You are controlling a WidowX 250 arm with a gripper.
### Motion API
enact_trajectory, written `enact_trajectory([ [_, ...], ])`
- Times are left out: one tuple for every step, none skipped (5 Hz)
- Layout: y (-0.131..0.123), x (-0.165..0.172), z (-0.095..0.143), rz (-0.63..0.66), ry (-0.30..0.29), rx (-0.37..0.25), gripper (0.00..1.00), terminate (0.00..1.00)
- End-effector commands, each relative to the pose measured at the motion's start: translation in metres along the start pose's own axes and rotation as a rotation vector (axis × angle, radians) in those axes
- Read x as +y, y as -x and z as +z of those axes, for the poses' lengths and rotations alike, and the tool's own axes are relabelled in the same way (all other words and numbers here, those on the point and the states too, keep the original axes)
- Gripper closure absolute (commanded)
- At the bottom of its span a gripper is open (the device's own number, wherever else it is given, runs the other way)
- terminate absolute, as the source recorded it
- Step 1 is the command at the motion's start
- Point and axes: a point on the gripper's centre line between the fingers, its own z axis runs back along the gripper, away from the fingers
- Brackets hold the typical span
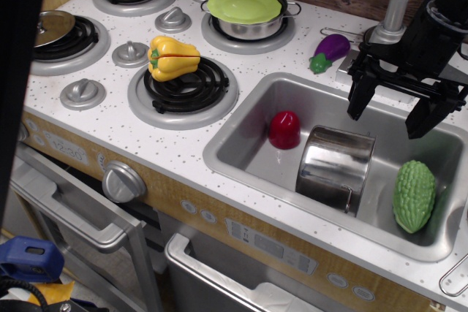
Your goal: Flip pot upright in sink
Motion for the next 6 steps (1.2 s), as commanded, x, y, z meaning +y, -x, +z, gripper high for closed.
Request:
enact_trajectory([
  [0.0, 0.0, 0.0, 0.0, 0.0, 0.0, 0.0, 0.0],
  [-0.003, -0.008, 0.008, -0.046, -0.117, -0.025, 0.0, 0.0],
  [-0.004, -0.015, 0.011, -0.063, -0.138, -0.051, 0.0, 0.0],
  [-0.001, -0.019, 0.006, -0.081, -0.197, -0.087, 0.0, 0.0],
  [0.002, -0.026, -0.004, -0.107, -0.304, -0.125, 0.0, 0.0],
  [-0.001, -0.025, -0.015, -0.104, -0.309, -0.162, 0.0, 0.0],
])
